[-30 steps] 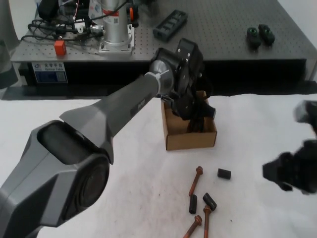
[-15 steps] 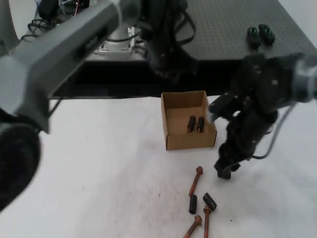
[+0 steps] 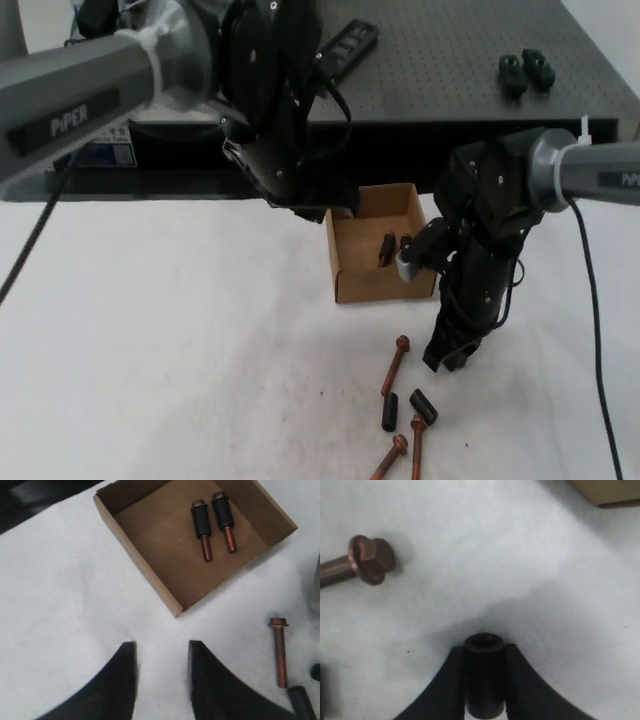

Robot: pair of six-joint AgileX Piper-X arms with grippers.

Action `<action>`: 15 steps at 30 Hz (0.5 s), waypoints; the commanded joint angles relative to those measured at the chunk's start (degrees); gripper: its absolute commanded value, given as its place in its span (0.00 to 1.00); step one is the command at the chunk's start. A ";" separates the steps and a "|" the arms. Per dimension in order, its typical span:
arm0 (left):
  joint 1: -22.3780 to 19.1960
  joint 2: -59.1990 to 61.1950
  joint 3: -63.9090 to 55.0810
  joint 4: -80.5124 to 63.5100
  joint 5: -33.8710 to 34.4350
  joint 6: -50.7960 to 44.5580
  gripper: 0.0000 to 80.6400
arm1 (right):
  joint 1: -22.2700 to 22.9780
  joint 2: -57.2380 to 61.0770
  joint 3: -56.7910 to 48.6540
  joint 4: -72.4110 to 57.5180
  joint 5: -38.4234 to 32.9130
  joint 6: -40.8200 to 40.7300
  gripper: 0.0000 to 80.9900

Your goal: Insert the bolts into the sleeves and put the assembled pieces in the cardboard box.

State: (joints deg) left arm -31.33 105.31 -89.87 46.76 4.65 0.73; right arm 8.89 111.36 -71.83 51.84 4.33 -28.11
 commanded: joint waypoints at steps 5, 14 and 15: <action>-1.45 -0.10 1.45 0.79 13.80 1.91 0.31 | -1.46 -1.55 -0.61 1.27 2.62 4.64 0.06; -9.87 7.58 1.18 -4.35 9.75 4.31 0.45 | -10.50 -22.33 10.18 -0.83 -13.10 13.43 0.06; -10.39 8.57 0.93 -4.76 9.20 4.06 0.45 | -11.42 -25.38 12.07 -1.04 -13.33 13.92 0.06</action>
State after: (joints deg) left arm -41.87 114.52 -88.89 43.05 15.25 4.28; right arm 0.06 94.39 -64.39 51.41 -3.66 -18.11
